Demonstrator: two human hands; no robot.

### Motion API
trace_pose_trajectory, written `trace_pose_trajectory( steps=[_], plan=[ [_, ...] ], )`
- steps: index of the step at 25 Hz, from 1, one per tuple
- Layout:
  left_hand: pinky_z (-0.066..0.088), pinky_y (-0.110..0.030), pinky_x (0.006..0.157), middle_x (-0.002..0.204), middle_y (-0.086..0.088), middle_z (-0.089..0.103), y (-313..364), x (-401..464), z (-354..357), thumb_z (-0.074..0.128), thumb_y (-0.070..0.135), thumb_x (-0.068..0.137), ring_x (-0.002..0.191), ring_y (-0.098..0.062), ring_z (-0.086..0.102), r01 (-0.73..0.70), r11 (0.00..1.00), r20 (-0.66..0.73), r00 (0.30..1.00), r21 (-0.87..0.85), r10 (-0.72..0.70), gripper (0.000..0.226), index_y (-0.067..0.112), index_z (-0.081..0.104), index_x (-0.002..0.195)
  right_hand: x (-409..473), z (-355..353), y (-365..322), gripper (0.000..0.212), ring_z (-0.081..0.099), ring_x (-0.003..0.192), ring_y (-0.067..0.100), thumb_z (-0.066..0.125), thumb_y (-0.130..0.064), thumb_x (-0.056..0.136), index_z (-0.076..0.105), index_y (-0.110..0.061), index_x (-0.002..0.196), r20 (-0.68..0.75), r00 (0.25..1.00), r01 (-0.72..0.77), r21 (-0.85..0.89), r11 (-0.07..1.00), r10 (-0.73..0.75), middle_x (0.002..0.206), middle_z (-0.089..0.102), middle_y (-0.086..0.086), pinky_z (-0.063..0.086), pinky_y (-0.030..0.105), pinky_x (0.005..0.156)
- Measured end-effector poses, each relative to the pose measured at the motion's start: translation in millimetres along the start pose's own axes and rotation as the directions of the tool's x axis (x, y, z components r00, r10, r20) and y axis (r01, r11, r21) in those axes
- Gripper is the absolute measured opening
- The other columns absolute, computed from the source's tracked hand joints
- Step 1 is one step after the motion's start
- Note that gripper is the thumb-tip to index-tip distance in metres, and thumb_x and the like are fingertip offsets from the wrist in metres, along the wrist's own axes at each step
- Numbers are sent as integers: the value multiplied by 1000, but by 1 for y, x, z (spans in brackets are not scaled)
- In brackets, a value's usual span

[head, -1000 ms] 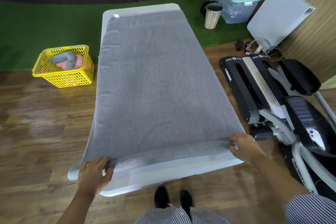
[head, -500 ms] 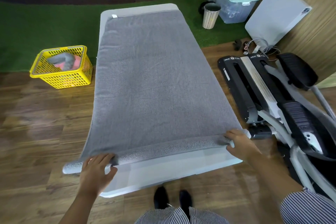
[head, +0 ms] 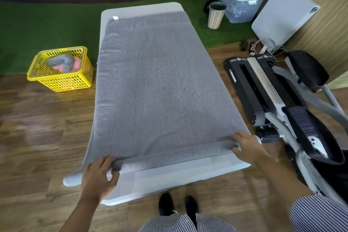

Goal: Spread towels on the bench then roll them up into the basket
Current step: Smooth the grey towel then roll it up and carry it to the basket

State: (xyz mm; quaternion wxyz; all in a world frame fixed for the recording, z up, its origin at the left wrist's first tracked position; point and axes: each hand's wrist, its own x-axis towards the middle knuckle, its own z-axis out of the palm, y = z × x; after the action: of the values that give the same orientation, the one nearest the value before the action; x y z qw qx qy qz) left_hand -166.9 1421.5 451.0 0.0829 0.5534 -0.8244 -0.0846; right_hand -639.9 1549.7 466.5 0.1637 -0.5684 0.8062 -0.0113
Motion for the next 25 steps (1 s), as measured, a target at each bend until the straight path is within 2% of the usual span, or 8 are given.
trace_pose_trajectory(
  steps=[3, 5, 11, 15, 19, 21, 23, 25],
  plan=[
    [47, -48, 77, 97, -6, 67, 1, 1, -1, 40, 37, 77, 83, -34, 64, 128, 992, -37, 991, 2, -128, 43, 11, 70, 94, 3, 4, 3, 19, 61, 85, 30, 65, 0, 76, 66, -8, 94, -126, 992, 30, 49, 998, -23, 92, 62, 6, 42, 36, 77],
    [47, -48, 78, 94, -6, 69, 2, -1, -1, 40, 37, 81, 83, -34, 65, 127, 992, -50, 991, -2, -127, 42, 10, 71, 91, 5, 8, 5, 16, 63, 73, 32, 67, 7, 73, 69, -4, 84, -158, 986, 64, 76, 995, -51, 81, 64, 10, 47, 35, 71],
    [45, -45, 87, 99, -3, 68, -9, -1, 4, 41, 38, 70, 92, -30, 61, 46, 999, 31, 998, 13, -47, 50, 11, 69, 101, 5, 3, 3, 28, 53, 100, 25, 61, 0, 77, 63, -3, 105, -9, 1000, 31, 160, 987, -30, 103, 58, 8, 29, 24, 102],
    [45, -43, 81, 90, -5, 71, -10, 0, 6, 40, 29, 76, 81, -30, 67, 52, 999, -7, 999, -11, -52, 42, 8, 71, 95, 5, 5, 6, 39, 50, 110, 26, 56, 7, 77, 59, -5, 115, 39, 999, 24, 124, 992, -29, 114, 57, 9, 25, 36, 113],
    [47, -41, 69, 74, 2, 69, -3, -3, 3, 38, 28, 74, 68, -24, 68, 84, 996, -9, 996, -18, -85, 40, 12, 73, 85, 4, 5, 6, 28, 53, 105, 24, 54, -5, 85, 62, -8, 112, 24, 1000, 17, 110, 994, -20, 109, 63, 7, 28, 28, 107],
    [47, -40, 64, 70, 2, 68, -2, -4, 3, 36, 28, 73, 62, -24, 66, 81, 997, -3, 997, -19, -81, 40, 13, 72, 83, 3, 2, 5, 26, 54, 104, 22, 51, -11, 88, 63, -11, 111, 42, 999, -11, 71, 997, 8, 108, 63, 5, 23, 19, 93],
    [48, -42, 66, 76, 2, 68, -4, -2, 2, 36, 29, 72, 66, -25, 65, 77, 997, -4, 997, -20, -77, 39, 14, 70, 86, 3, 2, 4, 27, 52, 106, 21, 50, -13, 89, 61, -13, 113, 54, 998, -29, 47, 998, 26, 112, 60, 3, 22, 19, 83],
    [47, -47, 75, 92, 0, 67, -5, 2, -1, 37, 30, 73, 79, -28, 64, 80, 997, -3, 997, -11, -80, 38, 16, 67, 93, 5, 1, 2, 33, 49, 110, 22, 51, -11, 87, 57, -13, 119, 21, 999, -29, 44, 999, 29, 119, 53, 3, 26, 22, 84]
  ],
)
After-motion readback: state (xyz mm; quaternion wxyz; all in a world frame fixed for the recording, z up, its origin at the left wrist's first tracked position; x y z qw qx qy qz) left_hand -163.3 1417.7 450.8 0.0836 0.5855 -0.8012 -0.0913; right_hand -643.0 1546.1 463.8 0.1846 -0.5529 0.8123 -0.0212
